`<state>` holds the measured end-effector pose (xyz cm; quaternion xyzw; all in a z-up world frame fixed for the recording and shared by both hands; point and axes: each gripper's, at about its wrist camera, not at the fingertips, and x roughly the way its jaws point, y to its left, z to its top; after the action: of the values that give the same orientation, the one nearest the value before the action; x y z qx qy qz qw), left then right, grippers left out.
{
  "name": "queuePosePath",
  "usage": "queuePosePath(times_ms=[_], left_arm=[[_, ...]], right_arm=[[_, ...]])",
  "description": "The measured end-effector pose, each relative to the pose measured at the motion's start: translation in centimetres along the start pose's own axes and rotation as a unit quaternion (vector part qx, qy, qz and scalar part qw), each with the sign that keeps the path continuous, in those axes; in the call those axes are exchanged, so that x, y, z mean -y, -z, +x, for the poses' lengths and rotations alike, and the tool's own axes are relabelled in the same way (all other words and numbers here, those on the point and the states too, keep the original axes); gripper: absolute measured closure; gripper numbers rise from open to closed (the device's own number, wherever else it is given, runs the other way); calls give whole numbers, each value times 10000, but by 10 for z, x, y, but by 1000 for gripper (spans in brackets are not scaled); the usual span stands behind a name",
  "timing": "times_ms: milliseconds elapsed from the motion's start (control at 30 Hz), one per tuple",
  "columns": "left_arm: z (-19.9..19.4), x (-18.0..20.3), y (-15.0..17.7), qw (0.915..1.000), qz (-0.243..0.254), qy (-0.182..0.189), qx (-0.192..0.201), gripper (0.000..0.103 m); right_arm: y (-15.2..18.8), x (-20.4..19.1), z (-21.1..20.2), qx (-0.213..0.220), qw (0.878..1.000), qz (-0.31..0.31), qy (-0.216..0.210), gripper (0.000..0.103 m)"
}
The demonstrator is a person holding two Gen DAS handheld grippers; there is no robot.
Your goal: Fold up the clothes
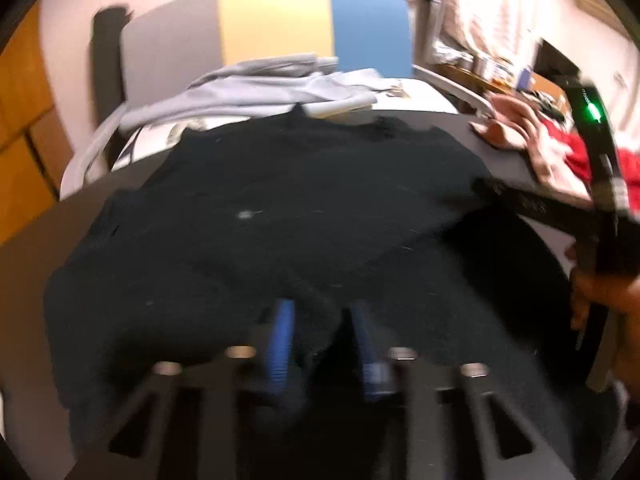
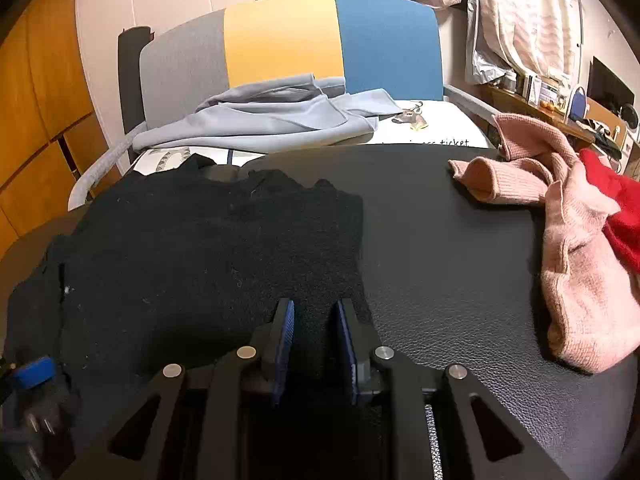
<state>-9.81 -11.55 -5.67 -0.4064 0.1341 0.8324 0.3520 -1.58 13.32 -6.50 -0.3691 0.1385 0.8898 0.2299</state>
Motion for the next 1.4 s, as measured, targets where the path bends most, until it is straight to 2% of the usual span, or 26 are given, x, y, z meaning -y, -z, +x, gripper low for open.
queuePosePath(times_ms=[33, 100, 167, 300, 367, 500, 533, 667, 767, 833, 867, 933, 1067, 1100, 1133, 1200, 1267, 1400], left_arm=[[-4, -12, -2, 9997, -199, 133, -4, 93], [-13, -36, -7, 9974, -597, 401, -8, 93], [-23, -60, -13, 9940, -967, 491, 137, 93], [-30, -123, -19, 9767, -2035, 585, 337, 93], [-22, -145, -15, 9718, -2302, 442, 249, 93], [1, -181, 5, 9653, -2604, -57, -195, 93], [1, -187, 9, 9629, -2694, -63, -171, 88], [-16, -209, 23, 9411, -3349, -464, -19, 88], [-35, -218, 28, 9249, -3660, -998, 267, 76], [-46, -211, 25, 9247, -3588, -1138, 566, 65], [-49, -202, 22, 9288, -3470, -1119, 654, 62], [-45, -179, 13, 9448, -3063, -942, 682, 49], [-15, -131, -3, 9746, -2045, -805, 439, 49], [-3, -122, -5, 9790, -1787, -929, 313, 49], [9, -116, -5, 9807, -1579, -1144, 124, 49], [23, -112, 0, 9794, -1393, -1462, -3, 45], [23, -105, 8, 9783, -1178, -1686, 246, 37], [19, -103, 17, 9798, -1106, -1647, 230, 34]], right_arm=[[0, 1, 0, 0, 10000, 30, -29, 81], [0, 3, 1, -1, 9999, 80, -76, 81], [0, 4, 0, -2, 9999, 104, -94, 81], [0, 4, 0, -1, 9999, 112, -99, 81], [1, 3, 0, -1, 9999, 105, -88, 81], [1, 3, 0, -3, 9999, 109, -90, 81], [1, 3, 0, -5, 9999, 116, -97, 81], [1, 3, 0, -2, 9998, 138, -110, 81], [1, 4, 1, 1, 9998, 153, -133, 81], [1, 5, 0, 4, 9997, 189, -170, 81], [1, 6, 0, 5, 9996, 197, -179, 81], [1, 6, 1, 6, 9997, 193, -179, 81], [1, 4, 1, 8, 9998, 153, -144, 81], [1, 4, 1, 7, 9998, 153, -147, 81], [1, 5, 1, 6, 9997, 172, -169, 81], [1, 7, 1, 3, 9994, 233, -243, 81], [1, 10, 1, -1, 9989, 317, -334, 81], [2, 12, 0, -73, 9987, 331, -388, 81]])
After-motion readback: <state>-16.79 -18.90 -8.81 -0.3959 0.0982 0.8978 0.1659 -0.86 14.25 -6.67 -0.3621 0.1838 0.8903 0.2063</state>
